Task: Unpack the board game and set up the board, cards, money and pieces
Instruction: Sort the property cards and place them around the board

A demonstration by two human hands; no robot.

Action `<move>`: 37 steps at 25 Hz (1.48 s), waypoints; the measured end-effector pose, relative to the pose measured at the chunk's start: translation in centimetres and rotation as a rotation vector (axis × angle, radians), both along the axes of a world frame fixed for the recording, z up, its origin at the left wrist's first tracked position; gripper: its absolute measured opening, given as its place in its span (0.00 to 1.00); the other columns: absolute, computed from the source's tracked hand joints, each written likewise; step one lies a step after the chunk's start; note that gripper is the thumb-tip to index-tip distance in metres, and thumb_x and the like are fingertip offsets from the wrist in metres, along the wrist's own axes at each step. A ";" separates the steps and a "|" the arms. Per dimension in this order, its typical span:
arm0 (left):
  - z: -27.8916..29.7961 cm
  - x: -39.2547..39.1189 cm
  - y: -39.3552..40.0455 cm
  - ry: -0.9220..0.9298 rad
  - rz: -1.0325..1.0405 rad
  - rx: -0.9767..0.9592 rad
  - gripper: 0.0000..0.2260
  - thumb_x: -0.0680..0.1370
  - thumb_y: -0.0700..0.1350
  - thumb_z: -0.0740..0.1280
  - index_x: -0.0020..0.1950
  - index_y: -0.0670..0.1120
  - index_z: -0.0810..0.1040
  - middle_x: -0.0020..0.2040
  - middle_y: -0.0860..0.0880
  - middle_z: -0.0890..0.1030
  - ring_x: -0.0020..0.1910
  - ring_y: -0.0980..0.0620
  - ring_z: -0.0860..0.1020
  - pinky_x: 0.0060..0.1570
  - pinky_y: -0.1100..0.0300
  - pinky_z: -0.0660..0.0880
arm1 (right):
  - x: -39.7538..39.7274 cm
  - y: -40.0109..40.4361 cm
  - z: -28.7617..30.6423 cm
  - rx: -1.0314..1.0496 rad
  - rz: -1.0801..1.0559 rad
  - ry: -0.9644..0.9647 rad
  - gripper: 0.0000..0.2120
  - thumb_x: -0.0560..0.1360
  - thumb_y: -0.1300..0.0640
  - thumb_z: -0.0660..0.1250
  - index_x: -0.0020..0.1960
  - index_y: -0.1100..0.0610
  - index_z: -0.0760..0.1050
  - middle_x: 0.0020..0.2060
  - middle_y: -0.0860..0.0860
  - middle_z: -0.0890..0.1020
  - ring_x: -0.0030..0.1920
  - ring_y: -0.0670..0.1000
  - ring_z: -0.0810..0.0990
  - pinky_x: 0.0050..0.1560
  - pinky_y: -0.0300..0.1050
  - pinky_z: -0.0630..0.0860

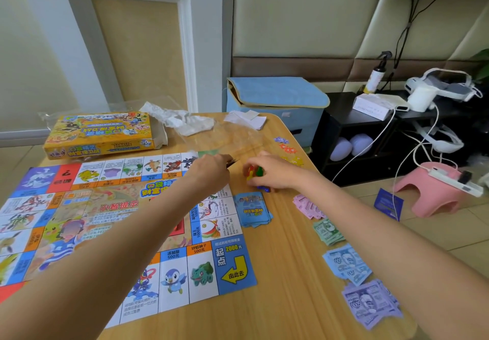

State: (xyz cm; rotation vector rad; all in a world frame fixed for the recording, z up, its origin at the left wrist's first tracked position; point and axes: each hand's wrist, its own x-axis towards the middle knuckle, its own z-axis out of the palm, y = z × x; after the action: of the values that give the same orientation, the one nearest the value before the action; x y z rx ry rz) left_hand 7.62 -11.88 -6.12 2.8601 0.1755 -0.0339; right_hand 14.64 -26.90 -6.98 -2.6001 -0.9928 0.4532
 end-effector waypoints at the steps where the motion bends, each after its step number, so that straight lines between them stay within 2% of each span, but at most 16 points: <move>1: -0.2 0.0 0.0 -0.007 -0.005 0.001 0.19 0.78 0.37 0.55 0.68 0.49 0.70 0.56 0.41 0.79 0.49 0.42 0.78 0.41 0.58 0.72 | 0.0 0.0 -0.2 0.033 0.006 -0.007 0.08 0.75 0.53 0.67 0.54 0.52 0.74 0.52 0.52 0.68 0.38 0.47 0.75 0.35 0.37 0.74; 4: -0.5 -0.2 -0.2 -0.026 -0.014 0.016 0.19 0.78 0.37 0.55 0.68 0.49 0.70 0.57 0.41 0.79 0.51 0.42 0.78 0.45 0.56 0.73 | 0.2 -0.1 -0.8 0.056 0.008 -0.075 0.05 0.74 0.57 0.68 0.51 0.54 0.76 0.48 0.50 0.69 0.35 0.40 0.68 0.34 0.31 0.65; 6: -0.6 -0.4 -0.5 -0.037 -0.025 0.013 0.19 0.79 0.37 0.55 0.68 0.49 0.70 0.57 0.41 0.78 0.52 0.42 0.78 0.46 0.55 0.73 | 0.8 -0.3 -0.8 0.067 -0.036 -0.097 0.06 0.74 0.58 0.68 0.51 0.55 0.78 0.47 0.50 0.69 0.36 0.40 0.67 0.35 0.31 0.62; 11: -0.9 -0.4 -0.7 -0.061 -0.065 0.002 0.18 0.79 0.37 0.54 0.67 0.47 0.70 0.54 0.40 0.79 0.49 0.42 0.78 0.41 0.57 0.71 | 3.6 0.1 -1.0 0.069 -0.169 -0.117 0.03 0.74 0.59 0.68 0.46 0.53 0.75 0.51 0.52 0.71 0.48 0.49 0.74 0.47 0.38 0.67; 15: -1.3 -0.4 -0.6 -0.065 -0.059 0.012 0.18 0.79 0.37 0.55 0.67 0.48 0.70 0.54 0.40 0.79 0.50 0.40 0.78 0.40 0.55 0.71 | 5.1 0.7 -1.0 0.065 -0.248 -0.141 0.06 0.75 0.60 0.66 0.52 0.56 0.76 0.56 0.55 0.70 0.50 0.50 0.72 0.51 0.39 0.66; 19: -1.6 -0.3 -0.5 -0.074 -0.066 0.026 0.18 0.79 0.37 0.55 0.67 0.48 0.70 0.54 0.39 0.79 0.50 0.40 0.78 0.43 0.53 0.73 | 5.9 0.9 -1.1 0.010 -0.276 -0.145 0.08 0.77 0.58 0.64 0.56 0.55 0.75 0.61 0.56 0.67 0.55 0.54 0.73 0.60 0.46 0.69; 23: -1.4 -0.2 -0.5 -0.059 -0.079 0.041 0.18 0.79 0.37 0.55 0.68 0.47 0.70 0.54 0.40 0.79 0.51 0.42 0.78 0.43 0.55 0.73 | 4.4 0.3 1.3 0.104 -0.270 -0.222 0.11 0.79 0.55 0.60 0.59 0.54 0.76 0.61 0.53 0.68 0.54 0.50 0.72 0.55 0.44 0.70; 25: -1.0 -0.5 -0.5 -0.053 -0.080 0.049 0.18 0.79 0.37 0.55 0.69 0.47 0.69 0.55 0.40 0.79 0.50 0.42 0.78 0.42 0.56 0.72 | 2.5 -0.6 3.1 0.145 -0.177 -0.188 0.11 0.78 0.53 0.63 0.58 0.54 0.76 0.57 0.50 0.72 0.54 0.47 0.71 0.53 0.41 0.69; 26: -0.7 -0.7 -0.5 -0.062 -0.080 0.068 0.19 0.80 0.38 0.54 0.69 0.48 0.68 0.55 0.40 0.79 0.50 0.41 0.78 0.42 0.56 0.71 | 1.1 -1.0 3.8 0.100 -0.074 -0.129 0.13 0.76 0.51 0.65 0.59 0.53 0.75 0.57 0.48 0.74 0.56 0.45 0.71 0.53 0.40 0.69; 28: -0.1 -1.7 -0.3 -0.108 -0.089 0.119 0.18 0.80 0.39 0.54 0.69 0.49 0.67 0.53 0.40 0.80 0.47 0.41 0.79 0.40 0.55 0.72 | -1.8 -1.6 4.0 -0.090 0.123 -0.010 0.25 0.72 0.48 0.70 0.66 0.52 0.69 0.63 0.45 0.72 0.62 0.43 0.68 0.59 0.38 0.66; 31: 0.2 -3.3 -0.3 -0.137 -0.101 0.157 0.18 0.80 0.40 0.54 0.69 0.49 0.67 0.53 0.41 0.80 0.46 0.42 0.79 0.38 0.55 0.72 | -4.5 -1.7 2.7 -0.211 0.205 0.046 0.39 0.70 0.48 0.73 0.74 0.53 0.57 0.71 0.47 0.65 0.70 0.47 0.63 0.68 0.40 0.62; 34: 0.0 -4.5 -0.6 -0.061 -0.096 0.150 0.18 0.81 0.40 0.53 0.70 0.50 0.67 0.54 0.41 0.79 0.47 0.41 0.79 0.37 0.55 0.71 | -5.3 -1.2 1.9 -0.179 0.178 -0.001 0.39 0.70 0.50 0.73 0.74 0.53 0.56 0.69 0.49 0.66 0.67 0.48 0.65 0.62 0.38 0.63; 37: -0.1 -4.9 -0.9 0.005 -0.102 0.185 0.18 0.81 0.40 0.53 0.70 0.49 0.67 0.54 0.41 0.78 0.48 0.41 0.79 0.38 0.55 0.71 | -5.9 -1.3 2.1 -0.196 0.178 -0.003 0.34 0.70 0.52 0.73 0.70 0.54 0.62 0.65 0.49 0.69 0.64 0.48 0.68 0.56 0.36 0.65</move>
State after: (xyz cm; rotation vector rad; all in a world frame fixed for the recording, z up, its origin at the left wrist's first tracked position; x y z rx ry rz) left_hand 2.76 -12.81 -6.27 3.0510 0.0352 -0.0474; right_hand 8.71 -28.24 -4.93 -2.6932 -1.2450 0.6189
